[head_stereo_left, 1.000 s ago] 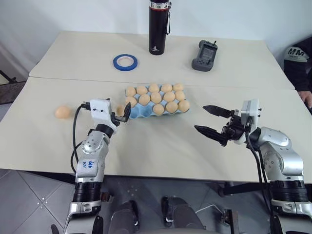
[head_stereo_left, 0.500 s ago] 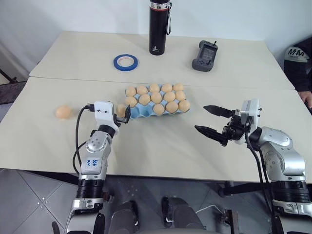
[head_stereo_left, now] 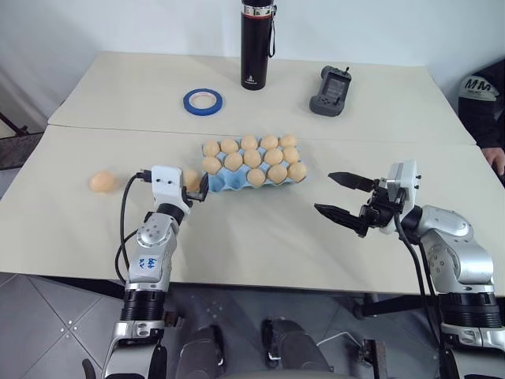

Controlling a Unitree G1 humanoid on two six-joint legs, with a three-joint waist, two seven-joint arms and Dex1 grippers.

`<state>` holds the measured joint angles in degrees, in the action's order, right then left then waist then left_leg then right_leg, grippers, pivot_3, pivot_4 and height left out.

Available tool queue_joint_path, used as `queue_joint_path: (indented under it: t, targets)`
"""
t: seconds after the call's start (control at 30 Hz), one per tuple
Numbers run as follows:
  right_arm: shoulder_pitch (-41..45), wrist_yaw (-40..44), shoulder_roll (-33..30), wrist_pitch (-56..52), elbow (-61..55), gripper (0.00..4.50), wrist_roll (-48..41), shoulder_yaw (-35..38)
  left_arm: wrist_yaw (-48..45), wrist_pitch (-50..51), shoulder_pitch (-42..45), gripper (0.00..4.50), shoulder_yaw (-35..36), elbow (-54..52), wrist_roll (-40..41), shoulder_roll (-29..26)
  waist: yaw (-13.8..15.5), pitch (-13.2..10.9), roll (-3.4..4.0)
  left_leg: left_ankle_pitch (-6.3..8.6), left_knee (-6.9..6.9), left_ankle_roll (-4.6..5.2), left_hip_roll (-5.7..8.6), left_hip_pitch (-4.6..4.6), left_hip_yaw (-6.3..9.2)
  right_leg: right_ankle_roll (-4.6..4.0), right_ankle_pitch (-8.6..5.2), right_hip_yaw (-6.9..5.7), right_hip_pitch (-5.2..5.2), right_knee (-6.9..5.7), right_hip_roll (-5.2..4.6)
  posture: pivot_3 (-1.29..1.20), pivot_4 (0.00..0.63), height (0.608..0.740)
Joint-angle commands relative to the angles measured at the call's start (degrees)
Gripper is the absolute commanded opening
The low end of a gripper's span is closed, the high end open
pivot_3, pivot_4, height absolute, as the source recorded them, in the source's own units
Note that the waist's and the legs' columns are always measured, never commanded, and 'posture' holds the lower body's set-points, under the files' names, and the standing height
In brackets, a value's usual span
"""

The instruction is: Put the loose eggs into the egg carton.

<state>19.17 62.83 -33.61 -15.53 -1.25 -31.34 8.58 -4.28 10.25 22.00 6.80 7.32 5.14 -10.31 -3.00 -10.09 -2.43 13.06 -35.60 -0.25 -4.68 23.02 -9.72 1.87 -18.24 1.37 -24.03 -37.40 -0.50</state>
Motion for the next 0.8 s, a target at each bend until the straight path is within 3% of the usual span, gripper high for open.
queue_joint_path:
  t: [0.03, 0.4, 0.8]
  targets:
    - [0.63, -0.18, -1.24, 0.14, -1.47, 4.50, 0.28, 0.21, 0.49, 0.76, -0.37, 4.45, -0.04, 1.05, -1.06, -0.51, 0.00, 0.00, 0.00, 0.00, 0.00, 0.00, 0.00, -0.01, 0.00, 0.00, 0.00, 0.00, 0.00, -0.01, 0.00, 0.00, 0.150, 0.740]
    - [0.95, 0.22, -1.39, 0.21, -0.57, 4.50, 0.88, 0.10, 2.19, -1.09, -2.76, 4.45, 2.02, -4.17, 0.32, 0.44, -0.06, 0.00, 0.00, -0.01, 0.01, 0.01, -0.01, -0.01, 0.00, -0.02, -0.01, 0.00, 0.00, -0.02, 0.01, 0.00, 0.150, 0.740]
    - [1.44, 0.12, -1.50, 0.10, -0.34, 4.50, 1.15, -0.52, -1.68, -1.88, -1.20, 4.45, 0.74, 1.32, 0.40, -0.22, -0.01, 0.00, 0.00, 0.00, 0.01, -0.01, 0.00, 0.02, 0.01, -0.04, -0.02, -0.02, -0.01, 0.00, -0.01, 0.00, 0.150, 0.740]
